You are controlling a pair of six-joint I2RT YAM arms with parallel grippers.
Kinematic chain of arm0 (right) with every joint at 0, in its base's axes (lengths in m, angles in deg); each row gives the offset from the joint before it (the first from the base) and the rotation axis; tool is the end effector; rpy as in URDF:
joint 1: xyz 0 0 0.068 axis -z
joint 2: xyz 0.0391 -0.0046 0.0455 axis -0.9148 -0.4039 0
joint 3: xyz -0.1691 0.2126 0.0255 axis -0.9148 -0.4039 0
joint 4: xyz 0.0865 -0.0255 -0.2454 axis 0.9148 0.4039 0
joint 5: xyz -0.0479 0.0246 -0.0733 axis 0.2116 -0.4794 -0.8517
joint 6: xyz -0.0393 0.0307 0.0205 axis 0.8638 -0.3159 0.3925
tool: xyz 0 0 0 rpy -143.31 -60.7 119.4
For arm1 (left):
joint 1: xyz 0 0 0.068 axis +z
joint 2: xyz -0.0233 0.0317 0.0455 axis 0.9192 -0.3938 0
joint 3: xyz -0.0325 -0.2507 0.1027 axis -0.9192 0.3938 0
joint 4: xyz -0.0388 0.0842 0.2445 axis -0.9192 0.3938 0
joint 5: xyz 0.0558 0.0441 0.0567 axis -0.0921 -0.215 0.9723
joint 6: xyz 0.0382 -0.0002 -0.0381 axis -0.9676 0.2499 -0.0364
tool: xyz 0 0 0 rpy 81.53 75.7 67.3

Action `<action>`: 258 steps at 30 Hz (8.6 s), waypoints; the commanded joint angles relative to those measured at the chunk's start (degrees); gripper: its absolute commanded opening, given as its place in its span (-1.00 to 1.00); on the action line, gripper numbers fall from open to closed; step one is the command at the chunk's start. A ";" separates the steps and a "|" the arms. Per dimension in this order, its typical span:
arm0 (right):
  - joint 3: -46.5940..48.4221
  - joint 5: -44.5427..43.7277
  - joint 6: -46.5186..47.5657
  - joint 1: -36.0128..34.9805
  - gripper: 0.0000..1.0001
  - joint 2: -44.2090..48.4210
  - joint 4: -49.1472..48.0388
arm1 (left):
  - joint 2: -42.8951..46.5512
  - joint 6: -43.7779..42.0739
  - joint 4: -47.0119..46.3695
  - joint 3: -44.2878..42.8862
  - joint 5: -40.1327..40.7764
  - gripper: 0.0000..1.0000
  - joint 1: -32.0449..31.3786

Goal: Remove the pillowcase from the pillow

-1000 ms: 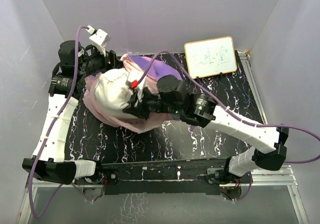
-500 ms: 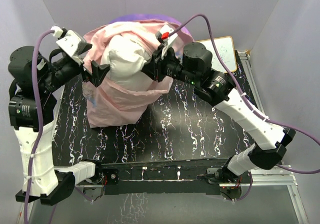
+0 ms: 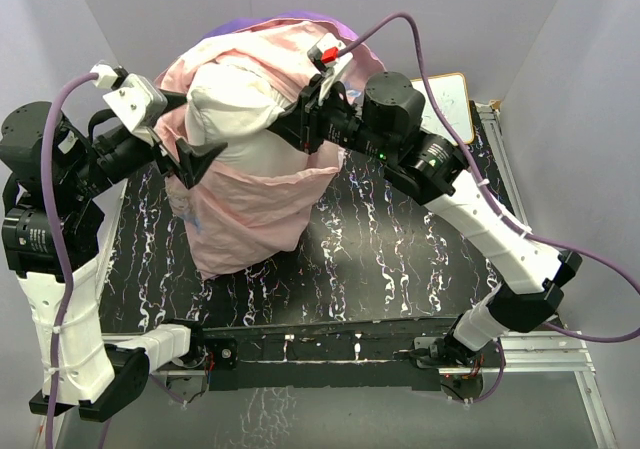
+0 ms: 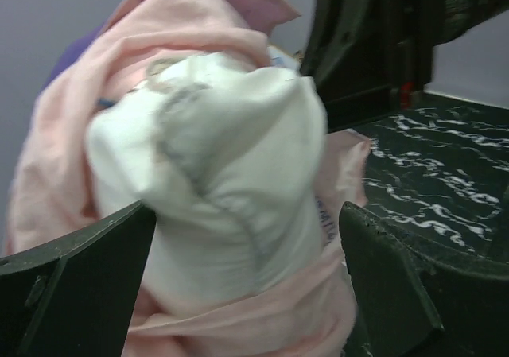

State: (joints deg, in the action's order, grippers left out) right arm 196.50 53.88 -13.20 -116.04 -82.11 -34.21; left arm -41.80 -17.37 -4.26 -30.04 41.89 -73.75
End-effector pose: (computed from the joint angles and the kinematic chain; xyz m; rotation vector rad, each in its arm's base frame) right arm 0.1987 0.2477 0.5321 -0.7346 1.4821 0.9728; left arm 0.1152 -0.0367 0.5896 0.8405 1.2408 -0.3421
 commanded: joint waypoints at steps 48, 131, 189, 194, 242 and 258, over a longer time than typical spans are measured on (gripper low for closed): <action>5.85 -17.97 13.52 -1.20 -0.10 -0.29 0.83 | -0.54 5.57 -1.68 9.95 -11.13 -1.00 -0.27; -40.27 15.17 -9.46 34.24 0.58 28.08 -13.61 | -2.93 -3.07 1.48 -5.21 -1.80 -1.00 -0.27; -19.09 -14.44 -15.18 47.66 -0.84 -1.10 -12.25 | 0.57 -11.35 15.70 -14.42 -12.20 -1.00 -0.27; -23.87 -18.69 -16.87 47.80 -0.84 -5.07 -9.92 | 2.65 -13.10 16.55 -14.91 -14.33 -1.00 -0.23; -34.99 -61.34 48.14 -11.59 0.23 16.69 -48.27 | 2.27 -8.21 9.54 -8.61 -9.96 -1.00 -0.48; -32.75 -53.66 35.39 10.02 0.23 15.47 -38.54 | 0.75 -6.30 13.71 -16.76 -14.51 -1.00 -0.51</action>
State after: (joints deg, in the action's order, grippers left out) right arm 161.18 0.27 29.72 -115.78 -67.57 -77.55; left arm -42.50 -24.49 12.92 -42.72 30.63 -74.21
